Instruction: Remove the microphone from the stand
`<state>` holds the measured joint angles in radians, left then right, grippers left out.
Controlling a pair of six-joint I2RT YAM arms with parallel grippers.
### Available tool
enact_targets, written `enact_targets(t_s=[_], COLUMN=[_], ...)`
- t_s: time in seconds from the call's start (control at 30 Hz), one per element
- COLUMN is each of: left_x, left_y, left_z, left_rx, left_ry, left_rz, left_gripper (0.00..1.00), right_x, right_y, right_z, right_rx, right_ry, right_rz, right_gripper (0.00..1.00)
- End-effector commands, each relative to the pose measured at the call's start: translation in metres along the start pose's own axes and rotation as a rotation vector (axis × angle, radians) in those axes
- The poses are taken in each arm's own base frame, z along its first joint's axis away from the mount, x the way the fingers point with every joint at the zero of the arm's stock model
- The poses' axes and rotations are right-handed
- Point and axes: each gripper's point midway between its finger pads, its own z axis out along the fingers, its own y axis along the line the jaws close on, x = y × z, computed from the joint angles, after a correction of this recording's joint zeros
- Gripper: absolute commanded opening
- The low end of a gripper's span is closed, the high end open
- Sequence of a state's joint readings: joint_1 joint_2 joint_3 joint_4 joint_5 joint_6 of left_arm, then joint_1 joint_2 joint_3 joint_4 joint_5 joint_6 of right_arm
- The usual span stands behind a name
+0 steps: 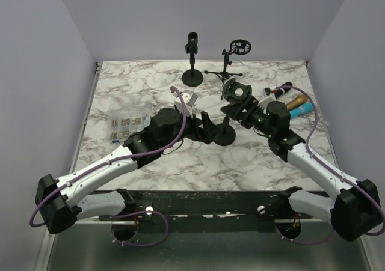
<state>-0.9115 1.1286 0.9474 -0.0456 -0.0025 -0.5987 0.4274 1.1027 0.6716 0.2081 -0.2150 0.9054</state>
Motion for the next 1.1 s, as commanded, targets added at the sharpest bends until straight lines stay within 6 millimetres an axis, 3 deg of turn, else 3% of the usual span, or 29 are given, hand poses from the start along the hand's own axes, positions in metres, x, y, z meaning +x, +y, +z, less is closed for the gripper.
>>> enact_targets(t_s=[0.0,0.3,0.5,0.63,1.07], left_x=[0.001,0.007,0.011,0.01,0.016], left_y=[0.0,0.003,0.003,0.006,0.009], left_z=[-0.023,-0.026,-0.025,-0.026,-0.02], left_rx=[0.018,0.024,0.03,0.02,0.012], left_ry=[-0.017,-0.019,-0.009,-0.017,0.005], left_rz=[-0.015,-0.041,-0.043,-0.042,-0.055], left_gripper=[0.98,0.99,0.99,0.99,0.99], right_x=[-0.022,-0.031,-0.026,-0.01,0.085], right_y=[0.006,-0.003,-0.022,-0.039,-0.146], right_z=[0.0,-0.001,0.005,0.005,-0.008], right_rx=[0.014,0.046,0.1,0.124,0.31], right_ry=[-0.089,-0.156,-0.155,-0.121,0.067], right_rz=[0.021,0.05,0.045,0.035,0.053], right_gripper=[0.82,0.77,0.71,0.57,0.53])
